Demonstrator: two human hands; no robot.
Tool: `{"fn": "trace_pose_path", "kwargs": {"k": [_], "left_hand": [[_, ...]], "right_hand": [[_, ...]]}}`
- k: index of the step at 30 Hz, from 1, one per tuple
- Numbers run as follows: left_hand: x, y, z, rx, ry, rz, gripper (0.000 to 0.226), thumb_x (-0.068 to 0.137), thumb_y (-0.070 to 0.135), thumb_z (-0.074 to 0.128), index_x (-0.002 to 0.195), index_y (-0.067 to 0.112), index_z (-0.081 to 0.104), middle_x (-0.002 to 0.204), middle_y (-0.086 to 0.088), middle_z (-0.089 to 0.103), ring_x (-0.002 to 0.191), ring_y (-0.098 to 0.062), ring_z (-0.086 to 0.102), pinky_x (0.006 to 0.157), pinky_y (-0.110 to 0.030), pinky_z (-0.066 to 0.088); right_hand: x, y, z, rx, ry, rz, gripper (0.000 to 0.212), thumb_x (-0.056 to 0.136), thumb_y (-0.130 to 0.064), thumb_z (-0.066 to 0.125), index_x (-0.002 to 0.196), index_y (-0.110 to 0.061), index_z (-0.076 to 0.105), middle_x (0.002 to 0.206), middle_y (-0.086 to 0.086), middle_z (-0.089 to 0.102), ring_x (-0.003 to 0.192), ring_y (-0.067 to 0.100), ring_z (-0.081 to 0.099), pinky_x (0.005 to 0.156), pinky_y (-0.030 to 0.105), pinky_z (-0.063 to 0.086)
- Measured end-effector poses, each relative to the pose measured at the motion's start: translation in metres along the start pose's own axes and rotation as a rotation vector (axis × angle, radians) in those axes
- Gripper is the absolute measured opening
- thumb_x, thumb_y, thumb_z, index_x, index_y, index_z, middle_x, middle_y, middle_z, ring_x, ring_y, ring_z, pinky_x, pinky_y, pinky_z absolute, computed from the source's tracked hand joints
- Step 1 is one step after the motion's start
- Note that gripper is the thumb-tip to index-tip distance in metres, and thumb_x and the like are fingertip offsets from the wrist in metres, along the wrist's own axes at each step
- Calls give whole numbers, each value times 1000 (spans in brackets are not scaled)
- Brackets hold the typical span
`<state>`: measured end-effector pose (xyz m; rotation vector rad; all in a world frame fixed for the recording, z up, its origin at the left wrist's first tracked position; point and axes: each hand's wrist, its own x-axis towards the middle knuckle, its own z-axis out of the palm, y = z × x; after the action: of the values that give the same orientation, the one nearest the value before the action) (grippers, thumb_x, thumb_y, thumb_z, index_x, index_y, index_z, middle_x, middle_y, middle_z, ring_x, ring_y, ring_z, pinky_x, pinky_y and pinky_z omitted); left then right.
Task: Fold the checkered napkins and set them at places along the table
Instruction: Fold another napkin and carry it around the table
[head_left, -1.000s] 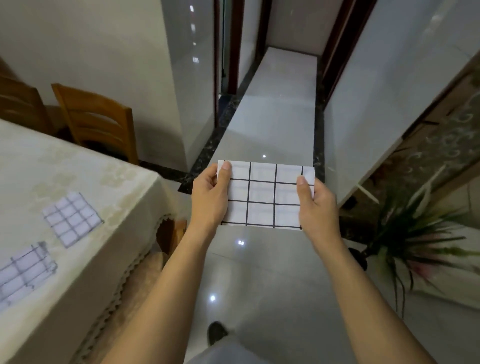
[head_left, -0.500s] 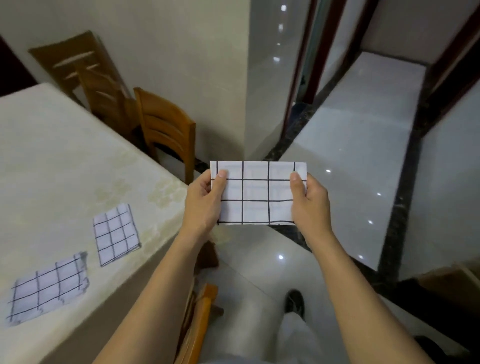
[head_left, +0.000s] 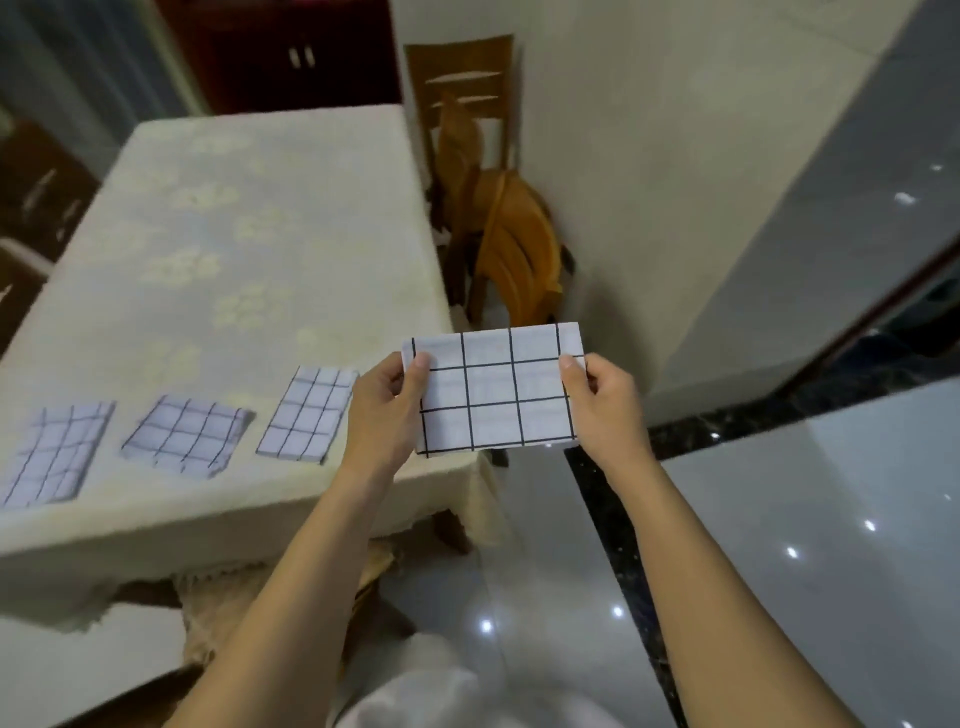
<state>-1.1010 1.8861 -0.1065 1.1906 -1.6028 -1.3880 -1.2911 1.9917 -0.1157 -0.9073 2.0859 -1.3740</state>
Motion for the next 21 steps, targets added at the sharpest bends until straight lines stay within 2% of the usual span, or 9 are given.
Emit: {"fn": "trace_pose_path", "kwargs": {"k": [2,4,6,7,8,10,14,18,21], "left_hand": [[4,-10,-9,27,46,-22,43,104,41,53,83,4,60,67,-2,57,62,-13,52,58,-28,39],[15,-17,-19,45,99,-54,49,103,43,55,77,1,49,64,-4,42,61,-18,41,57,-34,34],[30,-22,-26,16,129,-99,48,102,43,57,85,-2,56,70,-15,55,67,-30,57,58,-47,51],[38,-23,-28,-12,143,-120,44,102,39,57,91,-3,61,81,-21,64,77,-37,66,62,-52,59],[46,-25,-30,-32,157,-140,40,103,36,58,95,-3,64,91,-26,67,85,-41,69,64,-52,62],[59,-31,-32,-51,185,-164,38,103,32,59,98,-5,66,97,-29,67,84,-39,70,62,-48,63],[79,-45,-40,-117,233,-234,31,103,28,59,97,0,71,85,-10,72,66,-17,71,61,-43,63],[86,-71,-46,-138,302,-311,31,104,29,58,93,2,69,82,-4,73,70,-21,73,62,-43,63],[92,-98,-47,-146,380,-381,33,104,31,57,92,2,67,82,-7,72,74,-26,74,59,-38,62]], "right_hand": [[17,3,13,-19,-58,-24,28,104,-34,50,83,-21,62,81,-5,68,71,-5,64,54,12,44],[35,3,28,-56,-134,-37,30,104,-34,49,83,-17,62,80,-3,69,72,1,65,56,17,49],[56,-1,41,-106,-175,-54,33,105,-35,47,83,-15,61,80,0,67,74,11,65,60,28,51],[67,-3,48,-117,-183,-67,34,106,-34,46,83,-14,60,79,2,66,74,15,64,61,31,49],[78,-6,54,-120,-189,-74,34,106,-33,45,84,-11,60,80,4,65,75,17,63,62,33,48],[97,-7,64,-138,-217,-77,35,107,-32,45,90,-7,61,83,7,66,79,21,64,64,36,50],[133,-3,93,-168,-259,-94,34,106,-32,46,90,-7,63,83,10,68,80,27,66,68,42,54],[156,10,129,-203,-309,-92,35,105,-34,49,86,-8,62,80,14,67,77,31,65,69,46,54],[174,23,154,-230,-416,-74,37,104,-35,50,84,-6,61,76,20,64,65,27,57,60,39,46]]}}
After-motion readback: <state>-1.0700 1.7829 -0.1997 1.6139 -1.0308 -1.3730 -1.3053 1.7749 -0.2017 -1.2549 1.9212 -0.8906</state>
